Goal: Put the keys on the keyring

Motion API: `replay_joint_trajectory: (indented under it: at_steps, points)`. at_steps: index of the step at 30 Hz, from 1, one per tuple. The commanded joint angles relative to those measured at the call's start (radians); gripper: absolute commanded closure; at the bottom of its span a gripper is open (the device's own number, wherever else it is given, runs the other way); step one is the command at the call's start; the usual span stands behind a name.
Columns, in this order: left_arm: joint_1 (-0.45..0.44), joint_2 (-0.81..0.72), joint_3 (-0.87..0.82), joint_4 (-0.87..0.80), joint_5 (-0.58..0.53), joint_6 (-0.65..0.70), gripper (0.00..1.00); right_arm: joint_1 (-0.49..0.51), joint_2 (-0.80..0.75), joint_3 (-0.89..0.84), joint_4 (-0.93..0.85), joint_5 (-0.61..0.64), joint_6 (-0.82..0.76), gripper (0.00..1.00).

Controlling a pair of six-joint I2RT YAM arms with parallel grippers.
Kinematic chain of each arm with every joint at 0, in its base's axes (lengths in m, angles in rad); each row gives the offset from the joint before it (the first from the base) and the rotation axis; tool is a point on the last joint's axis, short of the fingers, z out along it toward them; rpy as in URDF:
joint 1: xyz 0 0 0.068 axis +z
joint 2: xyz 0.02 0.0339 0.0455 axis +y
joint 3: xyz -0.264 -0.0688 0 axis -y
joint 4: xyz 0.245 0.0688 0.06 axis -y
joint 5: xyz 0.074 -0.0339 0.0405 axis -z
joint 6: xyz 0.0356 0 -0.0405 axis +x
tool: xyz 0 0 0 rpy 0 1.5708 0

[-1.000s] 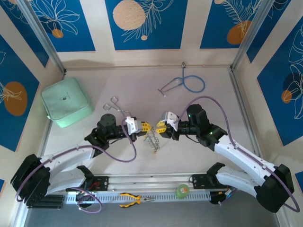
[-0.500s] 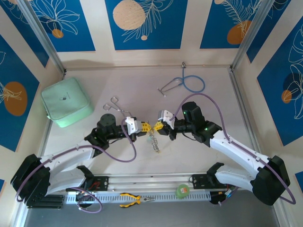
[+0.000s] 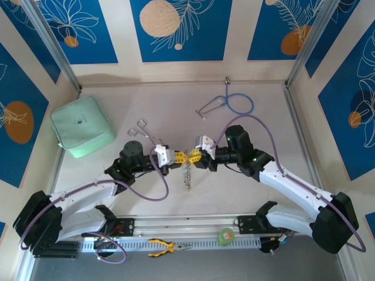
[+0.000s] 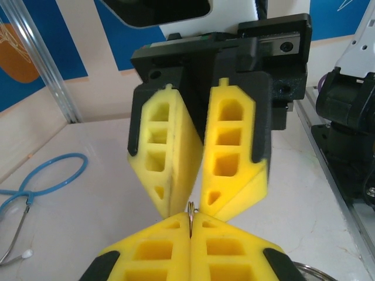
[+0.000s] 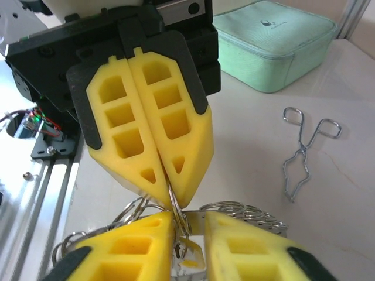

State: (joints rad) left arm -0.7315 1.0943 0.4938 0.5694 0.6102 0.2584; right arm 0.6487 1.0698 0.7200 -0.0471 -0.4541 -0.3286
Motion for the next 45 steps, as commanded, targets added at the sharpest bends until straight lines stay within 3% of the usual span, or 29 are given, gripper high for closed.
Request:
replay_joint_trajectory:
  at_steps: [1, 3, 5, 6, 7, 8, 13, 19, 30, 36, 37, 39, 40, 45]
  points:
    - [-0.001, -0.006, 0.028, 0.087, 0.040, -0.024, 1.00, 0.005, 0.004, 0.013, 0.030, -0.042, -0.002, 0.90]
    - [-0.001, -0.006, 0.025, 0.089, 0.035, -0.030, 1.00, 0.005, 0.005, 0.019, 0.026, -0.050, -0.013, 1.00]
    - [0.000, -0.013, 0.026, 0.064, 0.002, -0.036, 1.00, 0.006, 0.003, 0.036, -0.014, -0.036, -0.043, 1.00]
    - [-0.001, -0.023, 0.031, 0.017, -0.025, -0.028, 0.93, 0.008, -0.001, 0.053, -0.052, -0.012, -0.068, 1.00]
    - [0.000, -0.037, 0.043, -0.054, -0.049, -0.009, 0.80, 0.012, -0.003, 0.075, -0.102, 0.012, -0.098, 1.00]
    - [-0.002, -0.052, 0.060, -0.131, -0.063, 0.019, 0.75, 0.016, -0.002, 0.096, -0.149, 0.034, -0.129, 1.00]
    - [-0.001, -0.080, 0.149, -0.462, -0.111, 0.135, 0.70, 0.059, 0.037, 0.212, -0.370, 0.167, -0.256, 1.00]
    - [-0.002, -0.054, 0.186, -0.494, -0.108, 0.146, 0.71, 0.130, 0.100, 0.306, -0.479, 0.291, -0.328, 1.00]
    - [-0.002, -0.011, 0.223, -0.537, -0.071, 0.178, 0.82, 0.171, 0.134, 0.355, -0.462, 0.265, -0.327, 1.00]
    - [-0.002, -0.012, 0.224, -0.502, -0.038, 0.163, 1.00, 0.184, 0.140, 0.355, -0.436, 0.252, -0.299, 1.00]
    - [0.000, -0.017, 0.215, -0.483, -0.035, 0.156, 1.00, 0.169, 0.126, 0.342, -0.410, 0.234, -0.269, 0.99]
    - [0.000, -0.035, 0.188, -0.434, -0.027, 0.134, 1.00, 0.105, 0.070, 0.281, -0.328, 0.134, -0.186, 0.75]
    - [0.002, -0.042, 0.173, -0.408, -0.023, 0.122, 1.00, 0.071, 0.042, 0.249, -0.290, 0.090, -0.159, 0.72]
    - [0.003, -0.063, 0.125, -0.308, -0.004, 0.077, 1.00, -0.002, -0.021, 0.145, -0.249, 0.014, -0.121, 0.72]
